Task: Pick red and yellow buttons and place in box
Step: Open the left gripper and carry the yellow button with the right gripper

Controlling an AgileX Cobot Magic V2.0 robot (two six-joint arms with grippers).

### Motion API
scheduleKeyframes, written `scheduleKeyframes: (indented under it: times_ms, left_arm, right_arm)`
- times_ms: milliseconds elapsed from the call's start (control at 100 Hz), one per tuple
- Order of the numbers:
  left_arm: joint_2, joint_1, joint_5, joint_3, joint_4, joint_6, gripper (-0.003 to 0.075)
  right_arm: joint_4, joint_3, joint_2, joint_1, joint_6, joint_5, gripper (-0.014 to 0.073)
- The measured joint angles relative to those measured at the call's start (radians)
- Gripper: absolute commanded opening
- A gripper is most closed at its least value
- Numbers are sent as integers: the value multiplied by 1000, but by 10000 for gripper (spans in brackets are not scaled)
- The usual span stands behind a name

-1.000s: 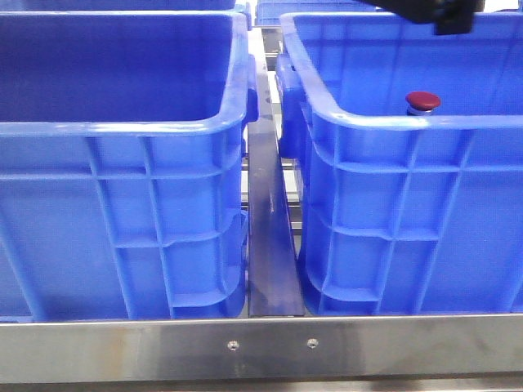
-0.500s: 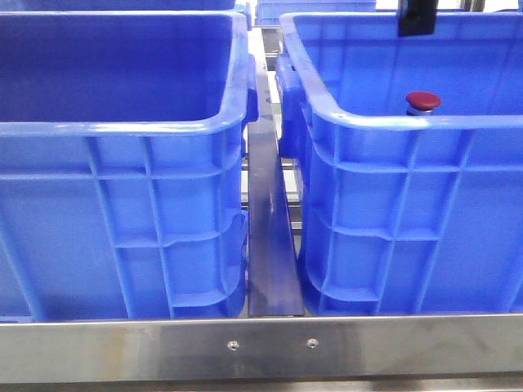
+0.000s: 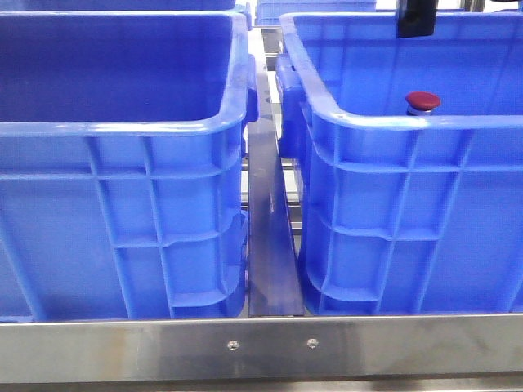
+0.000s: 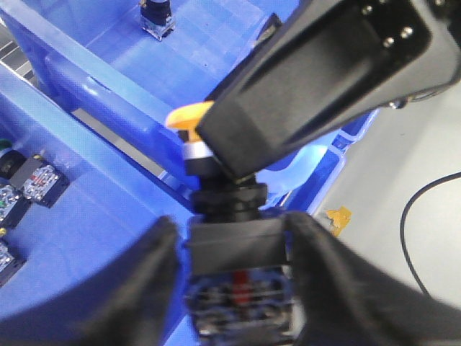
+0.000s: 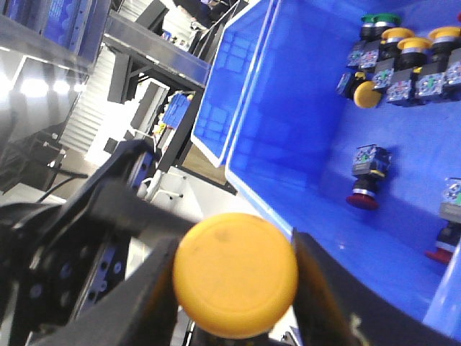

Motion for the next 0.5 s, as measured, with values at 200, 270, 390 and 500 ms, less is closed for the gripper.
scheduleKeyframes:
  times_ms: [200, 270, 390, 500]
  left_arm:
    - [-4, 0, 4, 0, 0, 0, 549]
    - [-15, 0, 6, 0, 2, 0, 548]
    - [-45, 2, 12, 0, 30, -31, 548]
    - [-78, 19, 29, 0, 87, -79, 548]
  right_arm:
    - [0, 0, 0, 0, -29, 9, 58]
    - [0, 0, 0, 0, -47, 9, 58]
    - [0, 0, 0, -14, -81, 9, 58]
    - [0, 0, 0, -56, -106, -6, 58]
